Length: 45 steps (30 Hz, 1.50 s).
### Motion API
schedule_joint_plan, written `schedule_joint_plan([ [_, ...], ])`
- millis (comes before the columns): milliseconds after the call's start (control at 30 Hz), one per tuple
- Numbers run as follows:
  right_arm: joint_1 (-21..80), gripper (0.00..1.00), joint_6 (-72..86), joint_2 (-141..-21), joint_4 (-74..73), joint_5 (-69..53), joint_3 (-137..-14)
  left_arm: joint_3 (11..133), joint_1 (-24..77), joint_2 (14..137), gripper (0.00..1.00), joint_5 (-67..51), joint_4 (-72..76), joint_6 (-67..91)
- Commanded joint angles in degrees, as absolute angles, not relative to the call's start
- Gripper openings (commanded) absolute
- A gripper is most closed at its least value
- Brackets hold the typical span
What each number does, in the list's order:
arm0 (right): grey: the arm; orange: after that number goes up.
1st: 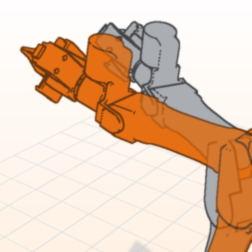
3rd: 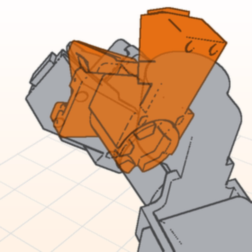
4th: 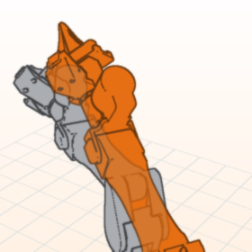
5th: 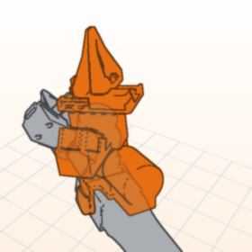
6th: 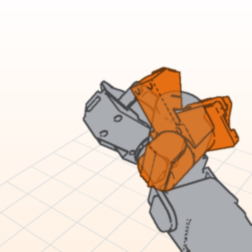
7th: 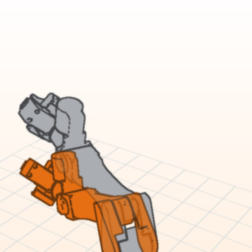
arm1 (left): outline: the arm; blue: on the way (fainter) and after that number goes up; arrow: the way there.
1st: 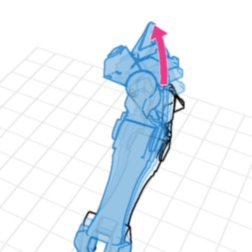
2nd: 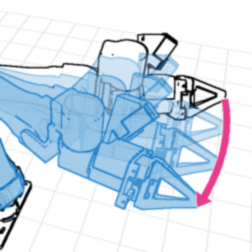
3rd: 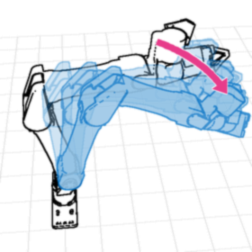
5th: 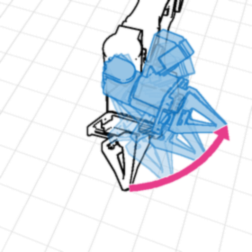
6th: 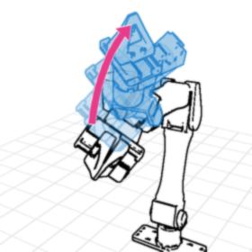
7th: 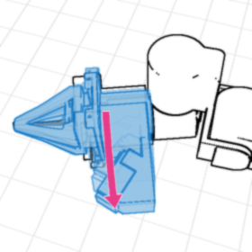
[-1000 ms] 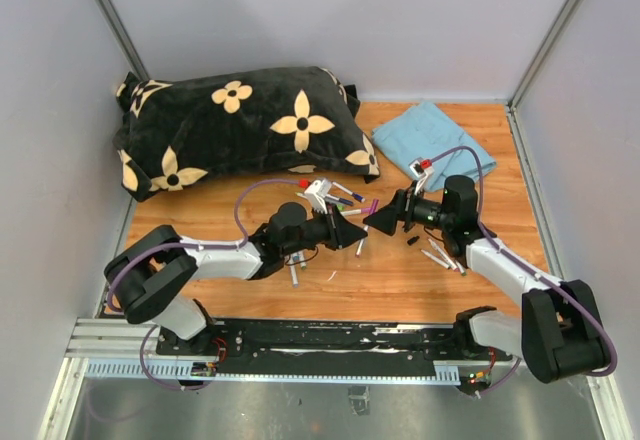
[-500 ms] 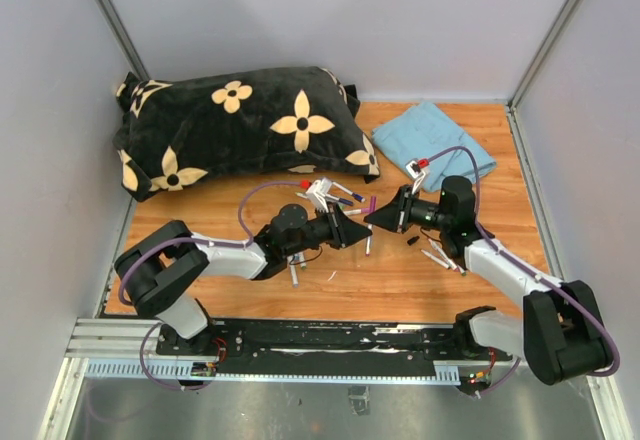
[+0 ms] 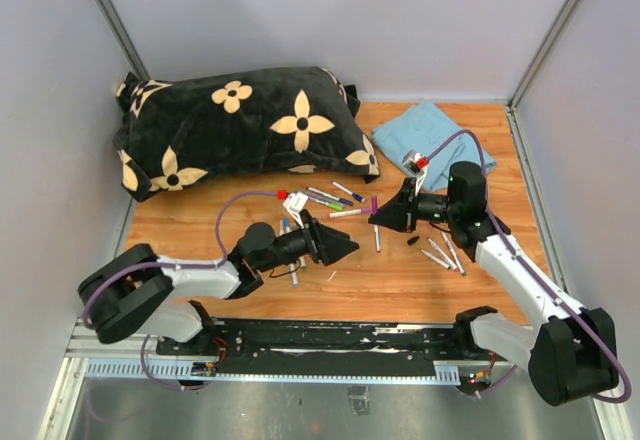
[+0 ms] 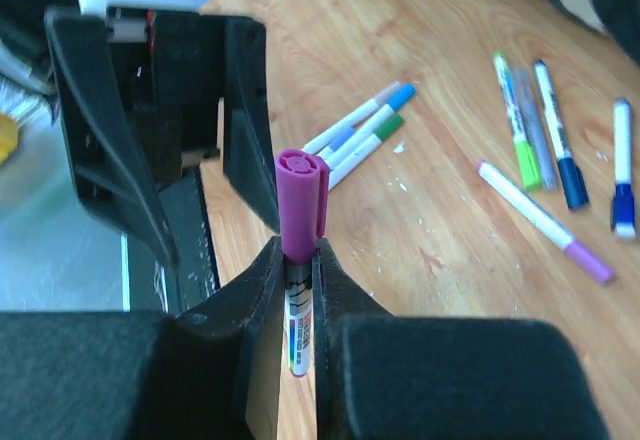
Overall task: Open the pen caps
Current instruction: Pick up the pen from the center of the board.
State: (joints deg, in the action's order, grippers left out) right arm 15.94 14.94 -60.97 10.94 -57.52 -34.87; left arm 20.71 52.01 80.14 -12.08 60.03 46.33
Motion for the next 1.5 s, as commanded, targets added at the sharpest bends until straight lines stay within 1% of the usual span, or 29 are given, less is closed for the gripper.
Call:
schedule_joint_plan([
  [0,14.6,0.02,-7.0,-60.3,-6.6,-71.9,-40.4,18.2,52.4,70.8,0.69,-13.6,66.0,39.9],
  [133,14.4,0.04,-12.9,-58.6,-13.4,-75.7,-41.6,14.9,52.4,63.6,0.81,-14.1,68.2,36.8],
  [200,14.4,0.08,-13.9,-57.5,-14.2,-75.9,-41.4,12.8,52.4,60.3,0.88,-13.4,69.4,35.7],
  [267,14.4,0.09,-14.5,-57.2,-14.7,-76.5,-41.5,10.7,52.4,57.6,0.97,-12.3,70.7,35.1],
  [300,14.4,0.09,-14.8,-57.4,-15.2,-76.9,-41.7,9.8,52.4,56.6,0.99,-11.8,71.3,35.0],
  [433,14.4,0.09,-16.2,-58.1,-17.2,-77.3,-42.4,8.1,52.4,55.1,0.99,-11.4,73.0,35.0],
  [867,14.4,0.09,-16.4,-58.2,-17.5,-77.5,-42.1,5.7,52.4,61.3,0.99,-11.1,84.1,37.9],
  [1467,14.5,0.09,-16.3,-59.3,-17.4,-77.8,-41.9,4.9,52.4,63.2,0.98,-8.6,86.8,39.6],
])
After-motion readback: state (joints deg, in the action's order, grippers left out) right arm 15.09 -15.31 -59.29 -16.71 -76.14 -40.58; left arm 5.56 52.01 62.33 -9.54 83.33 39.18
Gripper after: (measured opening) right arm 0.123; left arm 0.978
